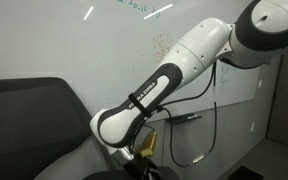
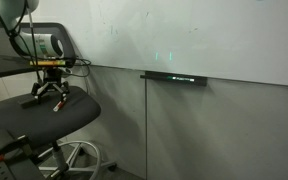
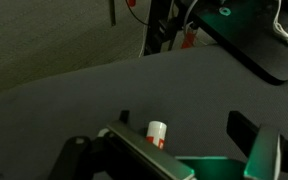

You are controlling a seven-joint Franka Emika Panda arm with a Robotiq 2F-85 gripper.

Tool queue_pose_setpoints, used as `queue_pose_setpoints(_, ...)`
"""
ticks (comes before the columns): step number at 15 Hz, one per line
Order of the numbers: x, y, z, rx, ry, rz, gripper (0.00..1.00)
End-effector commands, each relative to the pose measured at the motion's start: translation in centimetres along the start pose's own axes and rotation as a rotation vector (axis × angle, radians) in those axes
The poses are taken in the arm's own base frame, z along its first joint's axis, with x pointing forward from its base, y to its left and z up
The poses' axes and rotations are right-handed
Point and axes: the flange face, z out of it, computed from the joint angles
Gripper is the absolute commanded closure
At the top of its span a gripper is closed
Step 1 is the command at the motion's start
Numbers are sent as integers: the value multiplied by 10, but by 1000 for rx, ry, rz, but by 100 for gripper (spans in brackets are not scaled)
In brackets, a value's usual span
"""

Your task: Use the red marker to write on the whiteboard.

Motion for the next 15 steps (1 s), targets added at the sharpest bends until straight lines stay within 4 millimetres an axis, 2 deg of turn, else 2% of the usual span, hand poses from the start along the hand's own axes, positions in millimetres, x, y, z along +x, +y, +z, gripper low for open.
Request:
queue_pose_setpoints(1, -1, 6, -10, -18, -3, -59, 0)
queue_pose_setpoints(8, -1, 20, -22, -20, 100, -169, 0)
queue_pose_setpoints(12, 7, 41, -16, -38, 142, -181, 0)
queue_pose_setpoints(15, 11, 54, -5, -28, 141, -154, 0)
